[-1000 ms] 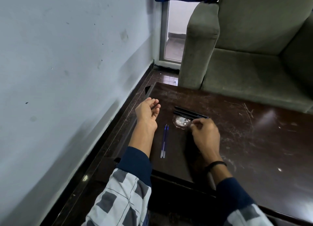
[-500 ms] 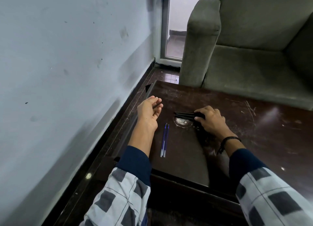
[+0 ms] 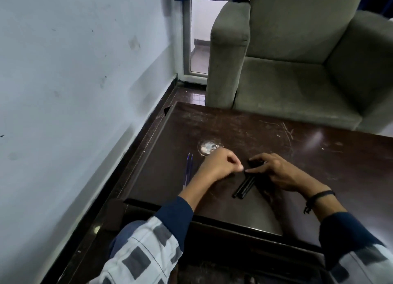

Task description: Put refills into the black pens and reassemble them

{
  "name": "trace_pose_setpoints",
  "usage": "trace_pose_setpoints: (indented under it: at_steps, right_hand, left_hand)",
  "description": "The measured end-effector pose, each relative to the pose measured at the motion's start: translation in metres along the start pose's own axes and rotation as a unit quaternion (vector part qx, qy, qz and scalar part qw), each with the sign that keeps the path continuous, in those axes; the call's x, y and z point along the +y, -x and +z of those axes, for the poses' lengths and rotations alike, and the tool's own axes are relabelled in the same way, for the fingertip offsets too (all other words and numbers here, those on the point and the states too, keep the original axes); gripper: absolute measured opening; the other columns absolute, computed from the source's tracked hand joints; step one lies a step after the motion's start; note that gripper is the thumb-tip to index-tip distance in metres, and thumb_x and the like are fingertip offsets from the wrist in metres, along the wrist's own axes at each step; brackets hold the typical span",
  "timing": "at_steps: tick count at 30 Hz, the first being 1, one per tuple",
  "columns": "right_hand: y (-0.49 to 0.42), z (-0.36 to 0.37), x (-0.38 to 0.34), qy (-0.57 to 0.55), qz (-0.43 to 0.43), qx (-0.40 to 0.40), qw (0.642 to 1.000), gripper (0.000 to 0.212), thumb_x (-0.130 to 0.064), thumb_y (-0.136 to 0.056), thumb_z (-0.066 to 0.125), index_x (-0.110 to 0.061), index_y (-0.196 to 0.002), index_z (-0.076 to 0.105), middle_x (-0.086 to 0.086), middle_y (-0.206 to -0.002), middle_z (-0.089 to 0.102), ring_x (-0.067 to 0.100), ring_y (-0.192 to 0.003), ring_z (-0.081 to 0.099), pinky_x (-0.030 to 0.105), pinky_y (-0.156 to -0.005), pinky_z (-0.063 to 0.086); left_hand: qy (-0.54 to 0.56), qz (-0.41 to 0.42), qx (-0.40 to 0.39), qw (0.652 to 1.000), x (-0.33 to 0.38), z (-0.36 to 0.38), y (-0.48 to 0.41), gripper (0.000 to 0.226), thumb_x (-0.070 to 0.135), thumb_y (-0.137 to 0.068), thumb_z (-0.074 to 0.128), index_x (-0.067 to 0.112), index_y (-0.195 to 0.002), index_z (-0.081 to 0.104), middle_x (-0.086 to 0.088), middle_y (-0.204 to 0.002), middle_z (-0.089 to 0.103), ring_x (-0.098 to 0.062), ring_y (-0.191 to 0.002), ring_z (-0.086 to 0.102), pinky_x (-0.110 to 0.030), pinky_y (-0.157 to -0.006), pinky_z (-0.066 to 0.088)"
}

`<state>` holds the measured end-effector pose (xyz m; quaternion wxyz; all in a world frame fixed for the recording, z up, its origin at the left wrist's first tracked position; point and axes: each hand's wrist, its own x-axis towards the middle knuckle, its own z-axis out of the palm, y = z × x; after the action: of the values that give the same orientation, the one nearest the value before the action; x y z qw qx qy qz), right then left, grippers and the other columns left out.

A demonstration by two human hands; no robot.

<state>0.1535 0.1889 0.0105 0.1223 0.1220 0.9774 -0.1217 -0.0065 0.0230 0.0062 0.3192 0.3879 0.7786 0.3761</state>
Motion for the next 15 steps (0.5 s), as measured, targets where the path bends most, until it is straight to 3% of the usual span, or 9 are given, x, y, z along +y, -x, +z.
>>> trace_pose_setpoints:
  at_steps: [2,4,6,8,11,15]
  right_hand:
    - [0.004,0.003,-0.002,-0.027,-0.002,0.026,0.999,0.063,0.010,-0.094,0.055,-0.034,-0.138,0.065,-0.001,-0.158,0.041,0.024,-0.138,0.040,0.035,-0.119,0.031]
    - [0.007,0.008,-0.005,-0.105,0.011,0.121,0.987,0.062,0.017,-0.090,0.056,-0.022,-0.137,0.067,0.009,-0.154,0.046,0.031,-0.140,0.043,0.043,-0.118,0.036]
    - [0.008,0.013,-0.007,-0.164,0.078,0.228,0.956,0.054,0.015,-0.091,0.059,-0.017,-0.132,0.071,0.011,-0.145,0.054,0.030,-0.133,0.052,0.038,-0.110,0.043]
    - [0.008,0.015,-0.007,-0.203,0.169,0.278,0.924,0.039,0.000,-0.094,0.066,-0.021,-0.125,0.075,0.004,-0.132,0.060,0.025,-0.122,0.058,0.029,-0.099,0.045]
    - [0.007,0.019,-0.009,-0.263,0.239,0.273,0.894,0.024,-0.016,-0.095,0.071,-0.027,-0.115,0.079,-0.001,-0.118,0.071,0.020,-0.112,0.066,0.027,-0.087,0.047]
    - [0.004,0.026,-0.013,-0.267,0.272,0.231,0.895,0.015,-0.018,-0.095,0.074,-0.025,-0.106,0.081,-0.001,-0.110,0.076,0.019,-0.104,0.069,0.029,-0.081,0.052]
  left_hand:
    - [-0.087,0.011,-0.023,0.996,0.004,0.021,0.004,0.022,0.033,-0.079,0.086,0.024,-0.098,0.080,0.000,-0.101,0.078,-0.014,-0.095,0.070,-0.028,-0.084,0.052]
    - [-0.097,0.011,-0.028,0.995,0.004,0.031,0.005,0.026,0.037,-0.078,0.086,0.027,-0.100,0.078,0.004,-0.097,0.077,-0.013,-0.094,0.069,-0.027,-0.081,0.051]
    - [-0.089,0.013,-0.032,0.995,0.004,0.033,0.007,0.028,0.036,-0.078,0.087,0.026,-0.101,0.076,0.007,-0.089,0.076,-0.011,-0.088,0.069,-0.026,-0.077,0.050]
    - [-0.089,0.017,-0.032,0.995,0.004,0.033,0.007,0.028,0.034,-0.078,0.087,0.025,-0.102,0.075,0.009,-0.086,0.073,-0.010,-0.085,0.068,-0.026,-0.075,0.051]
    - [-0.095,0.019,-0.025,0.995,0.006,0.039,0.011,0.028,0.030,-0.079,0.087,0.025,-0.101,0.072,0.009,-0.086,0.069,-0.012,-0.085,0.067,-0.029,-0.077,0.054]
    - [-0.095,0.038,-0.027,0.994,0.006,0.048,0.013,0.031,0.027,-0.078,0.088,0.024,-0.102,0.069,0.007,-0.088,0.067,-0.015,-0.085,0.066,-0.030,-0.073,0.052]
